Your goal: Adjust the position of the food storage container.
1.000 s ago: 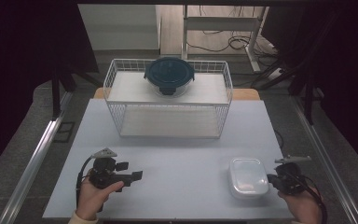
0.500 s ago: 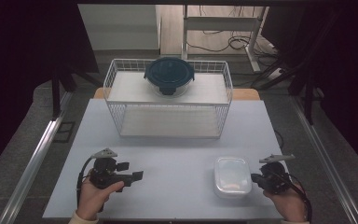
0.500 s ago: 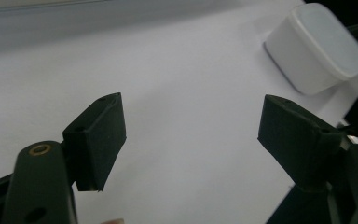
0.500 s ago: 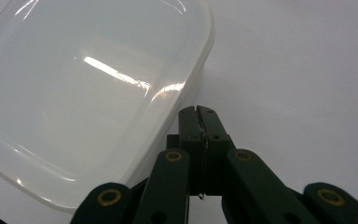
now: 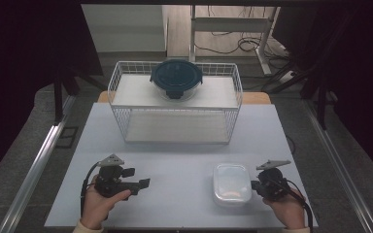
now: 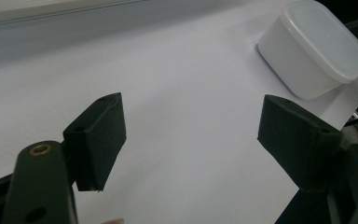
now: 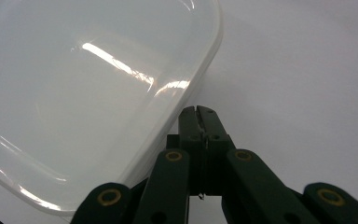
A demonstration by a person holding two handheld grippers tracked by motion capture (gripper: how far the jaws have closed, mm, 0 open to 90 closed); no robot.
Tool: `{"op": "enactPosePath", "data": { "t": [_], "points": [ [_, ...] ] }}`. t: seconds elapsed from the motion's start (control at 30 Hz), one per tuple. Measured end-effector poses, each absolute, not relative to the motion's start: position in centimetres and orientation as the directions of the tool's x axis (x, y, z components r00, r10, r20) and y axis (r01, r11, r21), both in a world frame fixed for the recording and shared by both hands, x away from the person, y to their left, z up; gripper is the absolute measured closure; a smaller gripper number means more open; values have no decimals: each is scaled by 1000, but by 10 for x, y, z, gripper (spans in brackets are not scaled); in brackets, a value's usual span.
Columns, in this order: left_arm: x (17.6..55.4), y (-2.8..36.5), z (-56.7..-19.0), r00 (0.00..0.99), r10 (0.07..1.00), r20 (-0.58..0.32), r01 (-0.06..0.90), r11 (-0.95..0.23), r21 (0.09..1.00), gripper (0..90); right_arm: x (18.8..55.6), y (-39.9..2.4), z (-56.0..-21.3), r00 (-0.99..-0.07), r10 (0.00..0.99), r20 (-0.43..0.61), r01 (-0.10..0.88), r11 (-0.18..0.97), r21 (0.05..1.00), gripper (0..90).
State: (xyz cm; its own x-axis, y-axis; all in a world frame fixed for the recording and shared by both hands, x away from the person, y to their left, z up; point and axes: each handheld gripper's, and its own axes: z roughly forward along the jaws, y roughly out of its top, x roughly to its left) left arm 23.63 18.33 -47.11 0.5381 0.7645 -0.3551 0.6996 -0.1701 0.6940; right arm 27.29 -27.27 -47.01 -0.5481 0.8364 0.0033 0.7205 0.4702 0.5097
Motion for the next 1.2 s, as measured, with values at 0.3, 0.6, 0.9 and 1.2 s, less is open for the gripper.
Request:
{"op": "enactPosePath", "data": {
  "t": [0.3,0.6,0.9,1.2],
  "points": [
    [237,183,-472,544,762,-351,694,-173,699,229,275,-250,-471,-588,809,-9,694,511,508,892],
    [238,181,-474,551,755,-356,697,-182,694,222,279,-212,-475,-654,756,-17,653,576,493,892],
    [237,185,-472,549,753,-363,692,-166,702,224,281,-181,-477,-702,712,-13,618,619,485,892],
    [236,186,-470,550,749,-369,691,-160,705,225,285,-162,-477,-716,698,-18,612,639,466,892]
  ]
}}
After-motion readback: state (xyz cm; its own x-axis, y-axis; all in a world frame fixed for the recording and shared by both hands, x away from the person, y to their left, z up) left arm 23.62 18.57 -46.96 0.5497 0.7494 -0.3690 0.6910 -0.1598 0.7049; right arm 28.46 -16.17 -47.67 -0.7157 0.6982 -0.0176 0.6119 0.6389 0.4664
